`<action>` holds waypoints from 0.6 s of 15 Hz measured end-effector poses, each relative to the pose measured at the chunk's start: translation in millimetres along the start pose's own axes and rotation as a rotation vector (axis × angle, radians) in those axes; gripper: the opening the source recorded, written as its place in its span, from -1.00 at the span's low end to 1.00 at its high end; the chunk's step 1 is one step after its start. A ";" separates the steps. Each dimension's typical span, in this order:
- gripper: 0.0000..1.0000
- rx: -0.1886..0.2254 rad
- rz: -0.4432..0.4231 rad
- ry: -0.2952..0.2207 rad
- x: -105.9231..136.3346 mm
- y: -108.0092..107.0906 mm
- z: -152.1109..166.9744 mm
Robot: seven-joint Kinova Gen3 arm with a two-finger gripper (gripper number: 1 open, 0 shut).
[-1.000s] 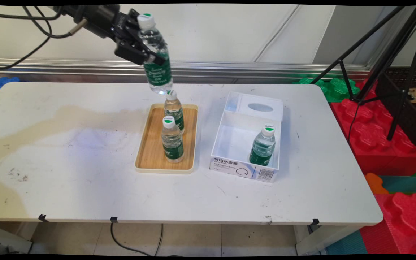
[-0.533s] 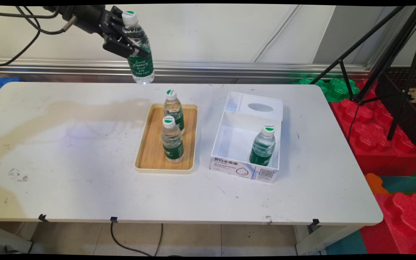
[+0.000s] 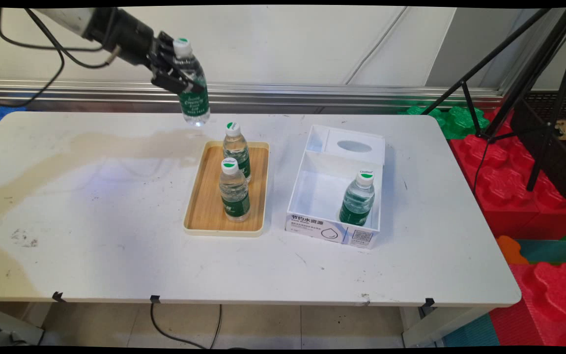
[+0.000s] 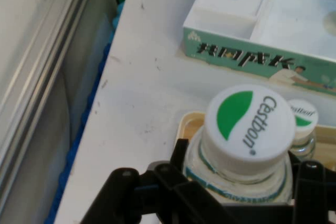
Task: Place the picked object on the tray
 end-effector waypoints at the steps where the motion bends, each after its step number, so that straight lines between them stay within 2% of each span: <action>1: -1.00 -0.008 -0.003 -0.004 -6.0 -2.5 8.4; 4: -1.00 -0.039 0.002 -0.020 -29.3 -9.4 40.8; 9: -1.00 -0.057 0.026 -0.030 -53.1 -18.2 79.9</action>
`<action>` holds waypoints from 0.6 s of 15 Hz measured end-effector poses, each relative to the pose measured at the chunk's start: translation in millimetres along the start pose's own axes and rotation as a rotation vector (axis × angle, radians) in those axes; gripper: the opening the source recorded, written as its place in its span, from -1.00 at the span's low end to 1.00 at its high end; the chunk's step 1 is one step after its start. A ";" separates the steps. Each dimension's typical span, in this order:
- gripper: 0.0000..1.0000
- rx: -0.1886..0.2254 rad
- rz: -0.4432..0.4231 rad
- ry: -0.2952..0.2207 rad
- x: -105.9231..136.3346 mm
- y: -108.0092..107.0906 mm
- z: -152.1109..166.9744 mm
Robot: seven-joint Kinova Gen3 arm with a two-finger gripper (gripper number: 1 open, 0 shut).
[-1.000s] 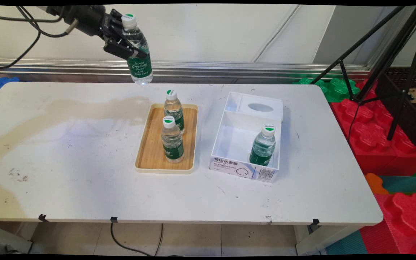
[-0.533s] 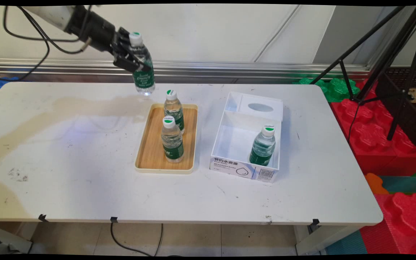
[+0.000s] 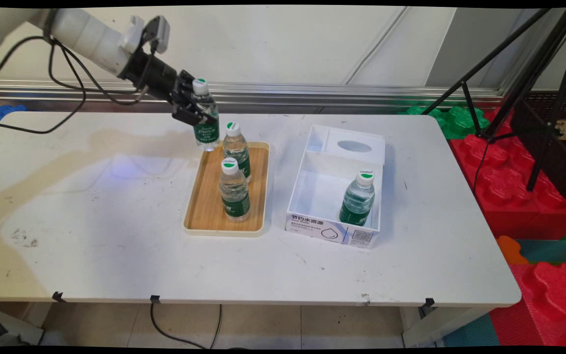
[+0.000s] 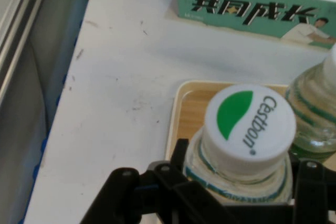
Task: Place the picked object on the tray
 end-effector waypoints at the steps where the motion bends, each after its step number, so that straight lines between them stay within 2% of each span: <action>1: -1.00 -0.005 0.006 0.001 -2.8 -1.3 6.8; 9: -1.00 -0.031 0.046 0.010 -16.4 -4.4 43.6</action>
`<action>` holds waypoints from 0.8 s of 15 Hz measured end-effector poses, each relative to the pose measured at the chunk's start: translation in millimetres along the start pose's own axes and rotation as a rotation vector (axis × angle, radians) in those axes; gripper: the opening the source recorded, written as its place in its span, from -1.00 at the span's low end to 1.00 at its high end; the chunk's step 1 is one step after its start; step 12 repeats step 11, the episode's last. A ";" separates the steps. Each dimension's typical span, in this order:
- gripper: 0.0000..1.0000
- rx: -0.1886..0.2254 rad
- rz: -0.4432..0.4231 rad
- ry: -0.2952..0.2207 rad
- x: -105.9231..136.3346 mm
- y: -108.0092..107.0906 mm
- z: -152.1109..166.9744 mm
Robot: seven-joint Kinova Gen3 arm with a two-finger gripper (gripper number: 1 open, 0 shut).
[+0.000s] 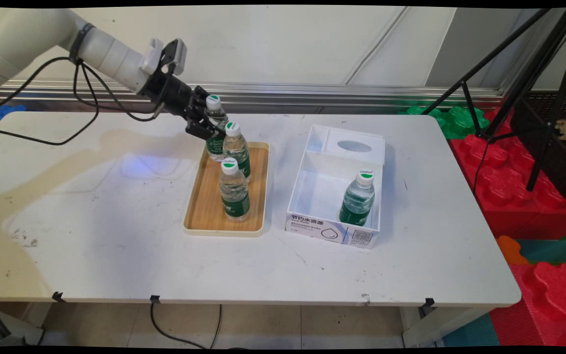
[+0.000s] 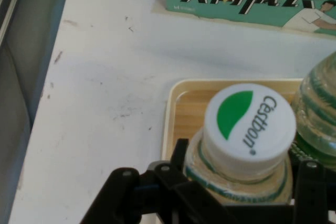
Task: Place the picked object on the tray
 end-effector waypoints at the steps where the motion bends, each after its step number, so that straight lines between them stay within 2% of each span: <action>1: -1.00 -0.001 0.006 0.001 -1.7 -0.3 4.3; 7: -1.00 -0.004 0.028 0.005 -7.4 -1.6 20.8; 8: 1.00 -0.004 0.032 0.006 -8.6 -1.7 23.0; 12: 1.00 -0.005 0.039 0.012 -8.6 -2.5 27.1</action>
